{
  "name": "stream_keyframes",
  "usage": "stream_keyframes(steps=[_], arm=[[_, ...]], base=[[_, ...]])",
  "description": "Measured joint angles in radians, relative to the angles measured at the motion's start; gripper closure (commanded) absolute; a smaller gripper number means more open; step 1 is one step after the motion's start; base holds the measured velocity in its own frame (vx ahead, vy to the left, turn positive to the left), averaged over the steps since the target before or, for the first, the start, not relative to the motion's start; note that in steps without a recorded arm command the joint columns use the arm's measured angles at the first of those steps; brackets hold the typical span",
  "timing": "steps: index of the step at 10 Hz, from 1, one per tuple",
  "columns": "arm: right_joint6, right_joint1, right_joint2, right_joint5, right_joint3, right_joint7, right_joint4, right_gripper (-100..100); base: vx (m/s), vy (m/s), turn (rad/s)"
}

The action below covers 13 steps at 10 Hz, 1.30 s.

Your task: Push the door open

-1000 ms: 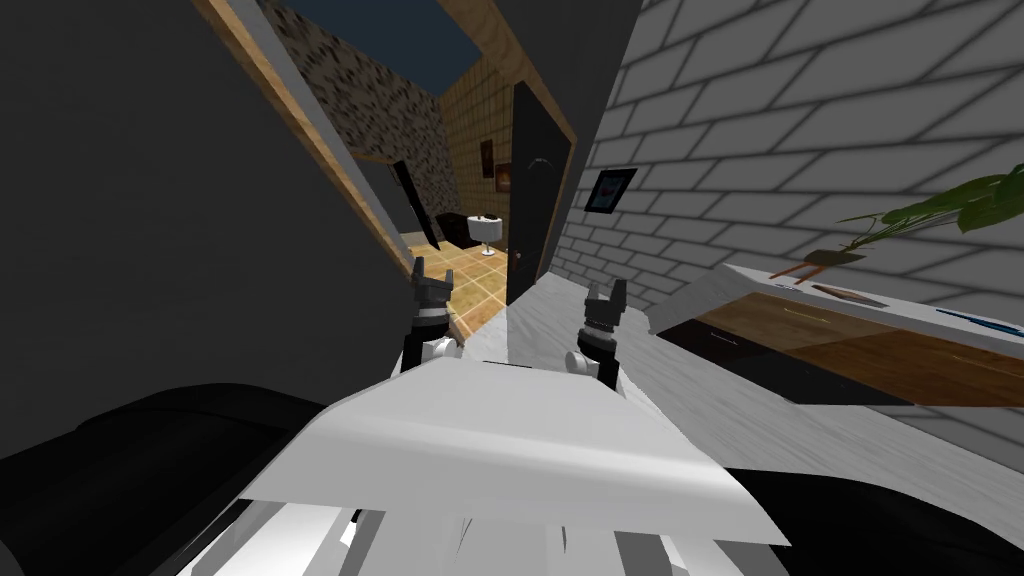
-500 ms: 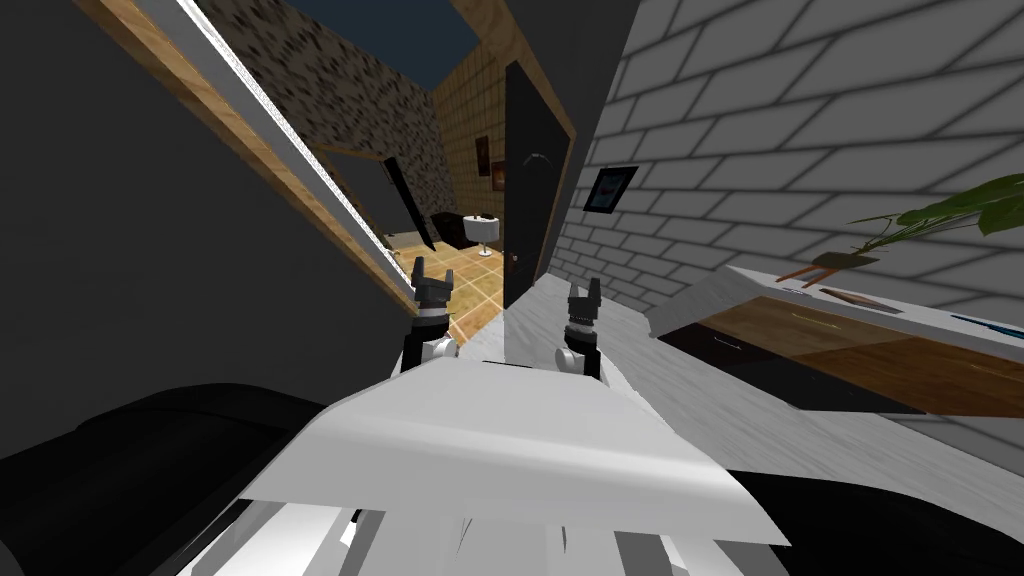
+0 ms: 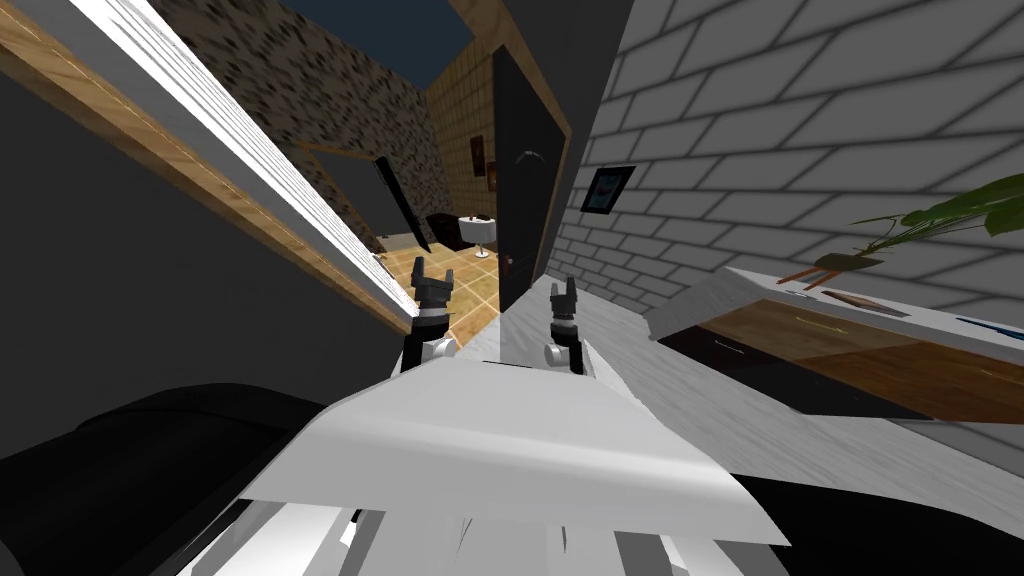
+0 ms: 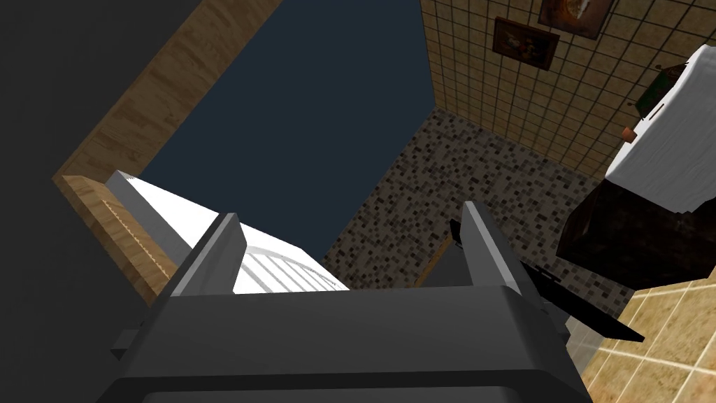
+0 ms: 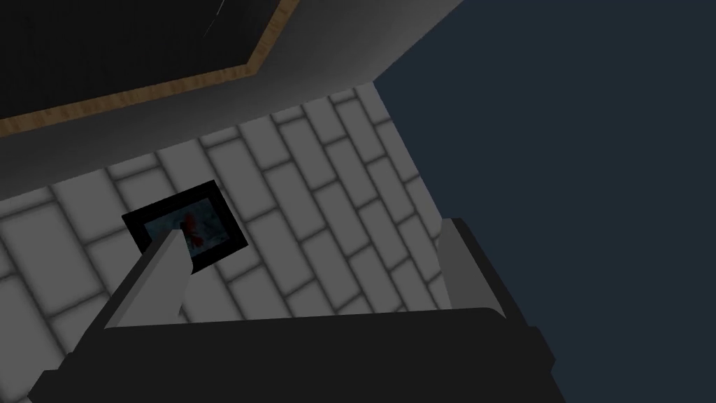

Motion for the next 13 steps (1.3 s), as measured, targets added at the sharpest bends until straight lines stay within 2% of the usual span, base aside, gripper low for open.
stream_keyframes(steps=[1, 4, 5, 6, 7, 10, 11, 12, 13], arm=[[0.006, -0.016, -0.005, -0.002, 0.028, -0.01, 0.022, -100], [0.028, -0.061, -0.012, -0.007, 0.075, -0.028, 0.069, -100], [0.035, -0.08, -0.022, -0.011, 0.092, -0.04, 0.089, -100], [0.04, -0.092, -0.02, -0.01, 0.115, -0.045, 0.107, -100], [0.044, -0.105, -0.018, -0.01, 0.134, -0.048, 0.125, -100], [0.044, -0.14, -0.034, -0.017, 0.173, -0.071, 0.177, -100], [0.04, -0.15, -0.03, -0.015, 0.193, -0.074, 0.202, -100], [0.041, -0.173, -0.029, -0.016, 0.216, -0.08, 0.232, -100], [0.054, -0.184, -0.036, -0.019, 0.235, -0.088, 0.237, -100]], base=[[0.165, -0.032, -0.022], [0.122, -0.027, -0.029], [0.148, -0.047, -0.03], [0.109, -0.038, -0.018], [0.103, -0.039, -0.02], [0.103, -0.033, -0.024], [0.139, -0.039, -0.032], [0.14, -0.048, -0.031], [0.116, -0.05, -0.023]])
